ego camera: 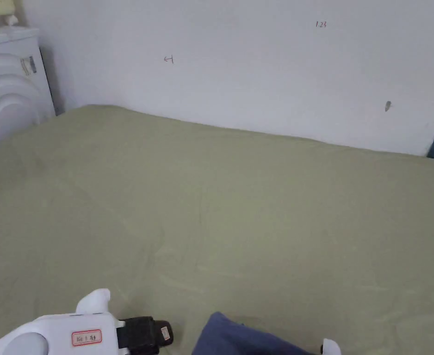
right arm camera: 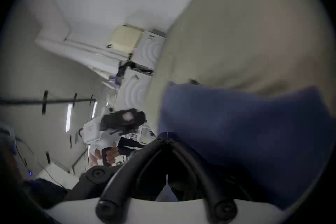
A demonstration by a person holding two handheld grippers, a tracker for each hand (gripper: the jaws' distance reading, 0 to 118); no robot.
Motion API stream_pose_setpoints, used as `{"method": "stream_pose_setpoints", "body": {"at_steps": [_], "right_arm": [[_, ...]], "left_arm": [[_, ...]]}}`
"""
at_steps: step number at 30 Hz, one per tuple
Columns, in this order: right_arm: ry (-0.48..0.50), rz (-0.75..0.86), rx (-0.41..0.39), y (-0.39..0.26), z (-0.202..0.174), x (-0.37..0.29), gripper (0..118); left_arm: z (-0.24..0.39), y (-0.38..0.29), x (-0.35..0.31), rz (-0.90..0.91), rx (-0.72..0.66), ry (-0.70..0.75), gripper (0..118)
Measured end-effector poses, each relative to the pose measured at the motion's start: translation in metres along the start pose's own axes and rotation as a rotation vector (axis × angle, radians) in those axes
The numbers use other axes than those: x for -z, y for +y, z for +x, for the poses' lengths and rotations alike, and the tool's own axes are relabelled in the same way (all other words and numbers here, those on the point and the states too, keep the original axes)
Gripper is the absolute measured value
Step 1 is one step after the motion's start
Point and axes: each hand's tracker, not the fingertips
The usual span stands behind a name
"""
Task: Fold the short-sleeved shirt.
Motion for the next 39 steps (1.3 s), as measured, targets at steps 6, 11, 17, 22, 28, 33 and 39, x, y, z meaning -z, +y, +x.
{"method": "stream_pose_setpoints", "body": {"at_steps": [6,11,17,22,28,33,39], "right_arm": [[0.059,0.025,0.084,-0.003,0.029,-0.029,0],[0.097,0.037,0.164,-0.013,0.047,-0.049,0],[0.090,0.046,0.136,-0.016,0.046,-0.050,0],[0.049,0.054,0.091,-0.018,0.035,-0.054,0],[-0.011,0.059,0.026,-0.017,0.021,-0.058,0],[-0.123,0.075,-0.056,-0.012,-0.002,-0.069,0],[-0.154,0.158,-0.088,-0.005,-0.023,-0.094,0]], "left_arm": [[-0.006,-0.006,0.049,-0.194,-0.029,-0.214,89],[0.002,-0.025,0.081,-0.302,0.059,-0.138,88],[0.008,-0.028,0.072,-0.264,0.011,-0.125,20],[0.019,-0.035,0.065,-0.221,0.108,-0.088,20],[0.024,-0.018,0.058,-0.257,0.181,-0.096,20],[0.001,0.016,0.032,-0.181,0.162,-0.079,19],[-0.060,0.096,-0.051,-0.082,0.164,0.099,19]]}}
